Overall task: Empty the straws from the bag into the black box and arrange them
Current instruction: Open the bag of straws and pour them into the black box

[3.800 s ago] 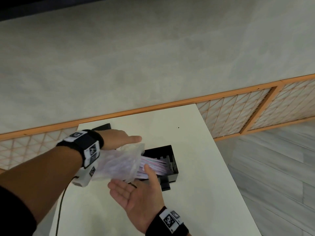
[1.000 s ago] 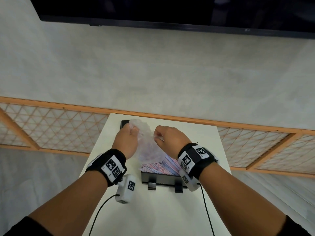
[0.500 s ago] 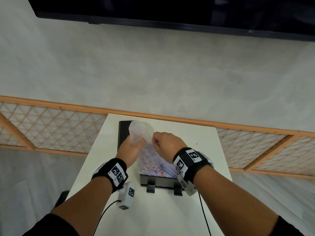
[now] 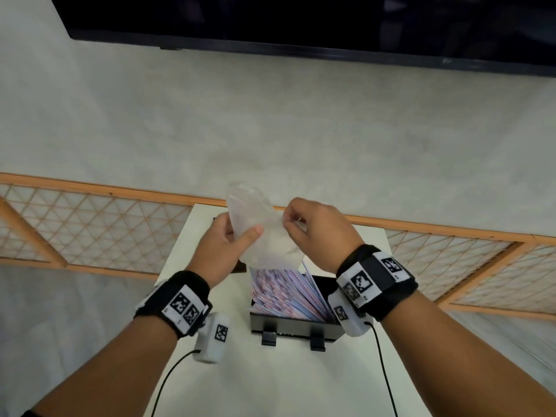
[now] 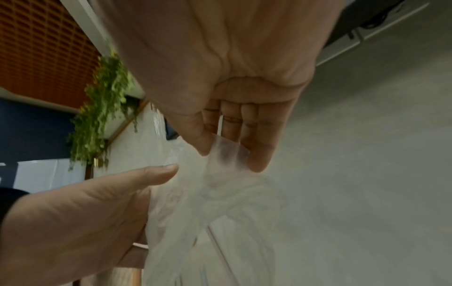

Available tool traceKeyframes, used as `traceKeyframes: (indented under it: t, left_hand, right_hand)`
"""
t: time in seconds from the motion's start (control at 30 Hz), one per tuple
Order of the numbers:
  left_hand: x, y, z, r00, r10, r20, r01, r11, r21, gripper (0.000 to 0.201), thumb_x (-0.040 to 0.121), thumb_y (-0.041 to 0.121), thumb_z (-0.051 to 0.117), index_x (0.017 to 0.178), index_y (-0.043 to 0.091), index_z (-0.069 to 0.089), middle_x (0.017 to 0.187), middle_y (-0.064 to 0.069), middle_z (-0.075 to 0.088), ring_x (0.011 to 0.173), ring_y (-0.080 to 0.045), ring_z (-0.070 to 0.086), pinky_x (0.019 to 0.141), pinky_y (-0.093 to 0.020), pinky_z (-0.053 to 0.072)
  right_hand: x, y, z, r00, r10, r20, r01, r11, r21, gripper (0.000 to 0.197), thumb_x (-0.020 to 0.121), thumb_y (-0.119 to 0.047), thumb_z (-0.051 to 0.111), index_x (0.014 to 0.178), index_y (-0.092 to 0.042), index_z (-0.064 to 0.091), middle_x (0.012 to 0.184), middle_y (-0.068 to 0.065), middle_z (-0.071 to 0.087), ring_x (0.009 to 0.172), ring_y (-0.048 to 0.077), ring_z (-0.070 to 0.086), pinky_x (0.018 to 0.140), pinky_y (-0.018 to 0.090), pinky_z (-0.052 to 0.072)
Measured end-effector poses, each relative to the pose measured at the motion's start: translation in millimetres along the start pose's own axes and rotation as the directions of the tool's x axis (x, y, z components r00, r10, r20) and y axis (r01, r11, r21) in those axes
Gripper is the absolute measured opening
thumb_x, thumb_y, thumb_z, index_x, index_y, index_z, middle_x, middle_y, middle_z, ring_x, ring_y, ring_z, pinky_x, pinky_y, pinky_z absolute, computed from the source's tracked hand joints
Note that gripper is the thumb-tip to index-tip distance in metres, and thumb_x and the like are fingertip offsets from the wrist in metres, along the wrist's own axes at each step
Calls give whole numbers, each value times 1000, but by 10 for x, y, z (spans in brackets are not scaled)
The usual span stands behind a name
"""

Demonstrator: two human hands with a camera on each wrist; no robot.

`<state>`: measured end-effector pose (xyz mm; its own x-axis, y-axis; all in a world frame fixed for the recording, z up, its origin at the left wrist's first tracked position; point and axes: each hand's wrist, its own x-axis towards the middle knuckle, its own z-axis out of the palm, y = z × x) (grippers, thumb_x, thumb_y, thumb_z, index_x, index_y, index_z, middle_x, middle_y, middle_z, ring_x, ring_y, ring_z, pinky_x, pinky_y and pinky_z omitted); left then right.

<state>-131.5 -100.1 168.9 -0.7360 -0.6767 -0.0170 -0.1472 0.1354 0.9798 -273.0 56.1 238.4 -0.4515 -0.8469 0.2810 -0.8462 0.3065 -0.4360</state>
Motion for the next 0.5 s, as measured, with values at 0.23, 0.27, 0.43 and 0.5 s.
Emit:
traceKeyframes:
  t: [0.23, 0.27, 0.43, 0.5]
  left_hand:
    - [-28, 511, -277, 983, 151, -107, -164, 978, -129, 18, 100, 31, 67, 112, 19, 72, 109, 2, 78, 102, -18, 74, 89, -37, 57]
    - [-48, 540, -310, 975, 177, -133, -193, 973, -124, 14, 102, 28, 64, 107, 20, 74, 105, 1, 79, 97, -17, 73, 88, -38, 57]
    - [-240, 349, -567, 943, 127, -307, -149, 988, -48, 21, 103, 31, 56, 98, 19, 72, 99, 0, 74, 92, -11, 68, 80, -34, 52]
    - [-297, -20, -688, 940, -57, -335, -9, 982, -191, 23, 101, 30, 57, 98, 13, 73, 101, -3, 75, 93, -15, 69, 76, -34, 51]
  right_hand:
    - [17, -345, -250, 984, -74, -160, 100, 983, 155, 4, 96, -22, 59, 94, -25, 60, 86, -13, 63, 81, 8, 61, 71, 37, 54]
    - [5, -397, -259, 981, -88, -174, 119, 977, 175, 2, 97, -23, 60, 96, -24, 60, 89, -13, 63, 84, 10, 62, 72, 38, 55]
    - [-167, -476, -235, 968, -75, -239, 134, 961, 241, 20, 97, -33, 65, 115, -26, 60, 114, -14, 62, 98, 6, 65, 79, 31, 57]
    - [-332, -368, -183, 966, -25, -258, 100, 955, 281, 17, 97, -31, 66, 112, -25, 61, 111, -13, 62, 96, 6, 65, 77, 30, 57]
